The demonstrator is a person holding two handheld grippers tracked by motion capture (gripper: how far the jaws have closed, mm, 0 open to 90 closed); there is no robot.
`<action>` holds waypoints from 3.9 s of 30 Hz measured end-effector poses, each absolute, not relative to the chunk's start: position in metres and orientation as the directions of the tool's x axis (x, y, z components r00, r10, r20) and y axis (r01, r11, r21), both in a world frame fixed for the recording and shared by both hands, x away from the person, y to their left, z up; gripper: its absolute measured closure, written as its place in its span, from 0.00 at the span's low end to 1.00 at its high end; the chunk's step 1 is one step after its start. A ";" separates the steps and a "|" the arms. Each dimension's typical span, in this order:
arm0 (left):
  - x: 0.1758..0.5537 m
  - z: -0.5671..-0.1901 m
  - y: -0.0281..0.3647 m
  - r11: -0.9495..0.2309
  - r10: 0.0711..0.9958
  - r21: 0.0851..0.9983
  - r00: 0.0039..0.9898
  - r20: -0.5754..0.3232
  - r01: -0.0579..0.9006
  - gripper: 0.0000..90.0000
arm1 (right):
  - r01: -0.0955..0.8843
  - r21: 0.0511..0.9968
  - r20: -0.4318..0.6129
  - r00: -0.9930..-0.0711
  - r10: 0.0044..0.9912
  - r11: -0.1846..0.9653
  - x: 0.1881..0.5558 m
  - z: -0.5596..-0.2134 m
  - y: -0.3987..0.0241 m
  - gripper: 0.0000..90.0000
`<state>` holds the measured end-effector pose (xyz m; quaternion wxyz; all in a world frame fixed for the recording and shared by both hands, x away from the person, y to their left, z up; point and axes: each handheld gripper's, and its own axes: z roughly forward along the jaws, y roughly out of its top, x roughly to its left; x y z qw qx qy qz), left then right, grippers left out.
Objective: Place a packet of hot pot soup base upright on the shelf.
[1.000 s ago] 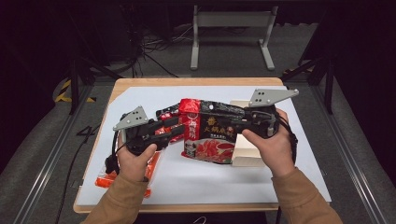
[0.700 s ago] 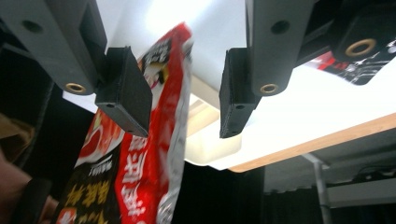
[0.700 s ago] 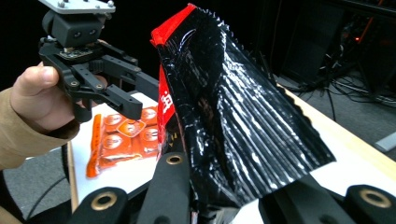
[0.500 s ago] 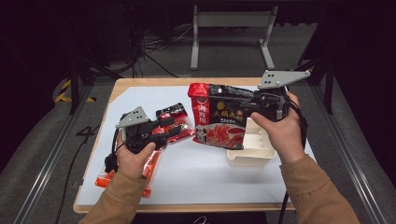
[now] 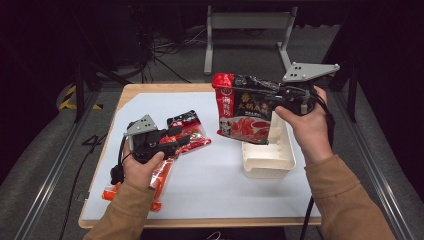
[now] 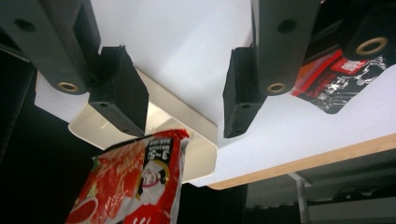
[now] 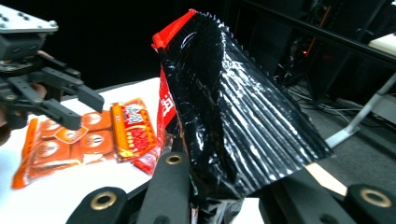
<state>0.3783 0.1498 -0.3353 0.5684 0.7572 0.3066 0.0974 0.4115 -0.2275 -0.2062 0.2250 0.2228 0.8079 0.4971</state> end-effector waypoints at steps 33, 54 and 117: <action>0.382 -0.352 0.156 -0.197 0.604 0.886 0.764 -0.228 0.420 0.51 | 0.067 0.891 -0.241 -0.768 0.593 0.450 0.477 -0.226 -0.269 0.86; 0.380 -0.356 0.163 -0.199 0.631 0.878 0.742 -0.226 0.436 0.47 | 0.084 0.882 -0.244 -0.761 0.601 0.464 0.502 -0.259 -0.282 0.86; 0.390 -0.372 0.139 -0.351 0.560 0.856 0.818 -0.132 0.379 0.12 | 0.313 0.894 -0.032 -0.670 0.742 0.321 0.467 -0.299 -0.333 0.45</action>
